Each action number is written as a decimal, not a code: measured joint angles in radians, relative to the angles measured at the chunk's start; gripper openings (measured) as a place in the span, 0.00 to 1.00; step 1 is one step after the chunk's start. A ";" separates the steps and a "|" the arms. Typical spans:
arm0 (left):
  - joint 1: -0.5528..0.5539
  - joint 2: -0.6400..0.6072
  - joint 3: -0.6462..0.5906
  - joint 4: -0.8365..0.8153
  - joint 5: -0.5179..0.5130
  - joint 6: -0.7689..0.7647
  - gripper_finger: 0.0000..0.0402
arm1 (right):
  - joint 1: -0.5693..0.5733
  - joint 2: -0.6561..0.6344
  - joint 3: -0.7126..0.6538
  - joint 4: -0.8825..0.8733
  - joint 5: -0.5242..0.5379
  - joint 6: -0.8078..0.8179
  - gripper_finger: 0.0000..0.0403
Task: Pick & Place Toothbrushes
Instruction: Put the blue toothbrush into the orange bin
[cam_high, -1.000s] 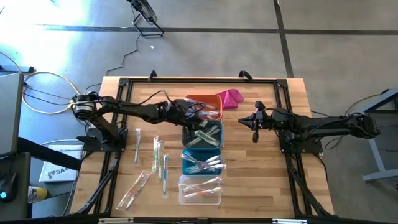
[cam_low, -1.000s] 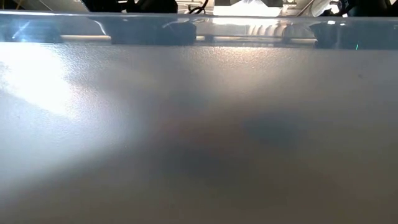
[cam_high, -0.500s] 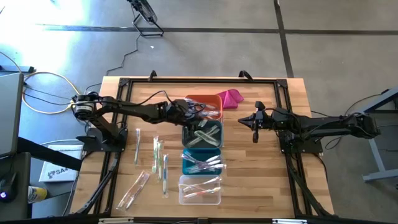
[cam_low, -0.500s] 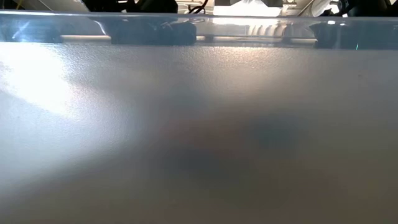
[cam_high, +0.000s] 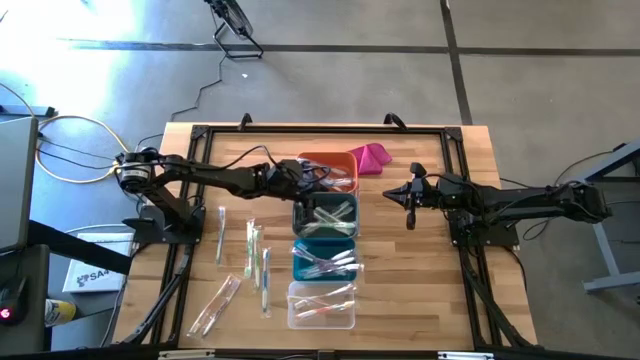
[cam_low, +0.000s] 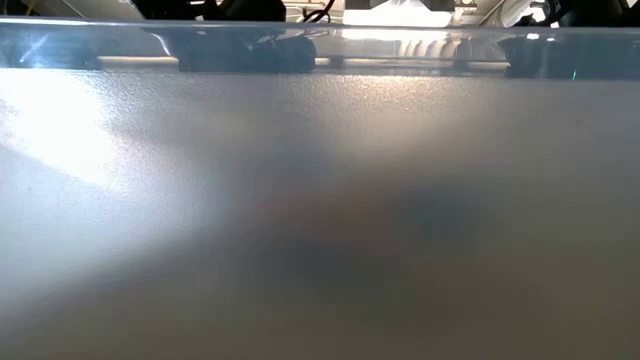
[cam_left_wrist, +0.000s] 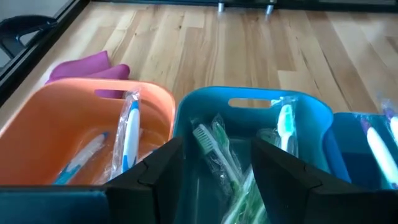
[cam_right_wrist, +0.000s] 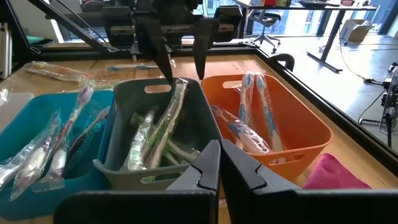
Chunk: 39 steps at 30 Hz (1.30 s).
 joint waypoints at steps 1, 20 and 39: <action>0.000 0.000 0.000 0.003 0.000 -0.013 0.45 | 0.000 0.000 0.000 0.000 0.000 0.000 0.01; -0.084 -0.148 0.001 -0.269 0.048 -0.197 0.35 | 0.000 0.000 0.000 -0.002 -0.001 0.000 0.01; -0.311 -0.266 0.001 -0.966 0.044 -0.872 0.11 | 0.000 0.000 0.000 -0.006 -0.003 0.008 0.01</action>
